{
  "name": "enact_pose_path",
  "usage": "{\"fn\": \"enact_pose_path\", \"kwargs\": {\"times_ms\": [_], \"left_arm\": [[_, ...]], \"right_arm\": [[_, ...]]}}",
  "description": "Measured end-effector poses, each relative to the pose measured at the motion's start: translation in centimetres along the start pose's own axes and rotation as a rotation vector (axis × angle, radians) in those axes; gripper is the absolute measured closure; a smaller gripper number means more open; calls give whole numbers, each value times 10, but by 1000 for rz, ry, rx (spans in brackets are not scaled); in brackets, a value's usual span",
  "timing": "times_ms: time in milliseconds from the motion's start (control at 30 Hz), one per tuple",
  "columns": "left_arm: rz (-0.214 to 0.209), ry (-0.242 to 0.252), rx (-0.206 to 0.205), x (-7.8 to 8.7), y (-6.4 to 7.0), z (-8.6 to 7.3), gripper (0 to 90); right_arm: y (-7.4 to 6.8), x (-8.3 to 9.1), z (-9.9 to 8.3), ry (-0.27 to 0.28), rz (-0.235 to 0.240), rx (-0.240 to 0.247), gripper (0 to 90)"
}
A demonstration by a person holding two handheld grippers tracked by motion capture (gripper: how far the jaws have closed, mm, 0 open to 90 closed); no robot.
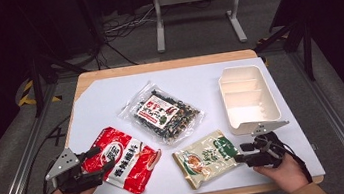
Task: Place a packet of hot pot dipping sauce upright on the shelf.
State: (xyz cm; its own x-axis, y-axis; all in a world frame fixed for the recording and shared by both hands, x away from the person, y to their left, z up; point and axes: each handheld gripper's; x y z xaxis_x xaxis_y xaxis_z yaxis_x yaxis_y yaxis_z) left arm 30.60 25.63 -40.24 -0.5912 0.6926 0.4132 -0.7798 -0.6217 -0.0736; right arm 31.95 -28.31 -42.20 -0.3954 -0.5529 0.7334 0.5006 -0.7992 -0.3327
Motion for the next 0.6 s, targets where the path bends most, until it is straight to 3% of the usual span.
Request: {"fn": "enact_pose_path", "kwargs": {"times_ms": [600], "left_arm": [[-4,2,4,-1,1,0,297]], "right_arm": [[-2,-10,-1,-51,39,-31,475]]}}
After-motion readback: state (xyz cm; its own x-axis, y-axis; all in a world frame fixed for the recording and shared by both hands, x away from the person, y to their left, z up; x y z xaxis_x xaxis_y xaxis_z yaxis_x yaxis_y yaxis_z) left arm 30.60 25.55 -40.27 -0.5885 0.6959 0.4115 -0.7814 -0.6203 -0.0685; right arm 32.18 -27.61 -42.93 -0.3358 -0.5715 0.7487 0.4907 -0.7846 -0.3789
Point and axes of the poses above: each handheld gripper's, and its own axes: x roughly backward along the jaws, z roughly out of its top, y roughly to its right, and after that the axes turned 11 degrees about -x, right-handed
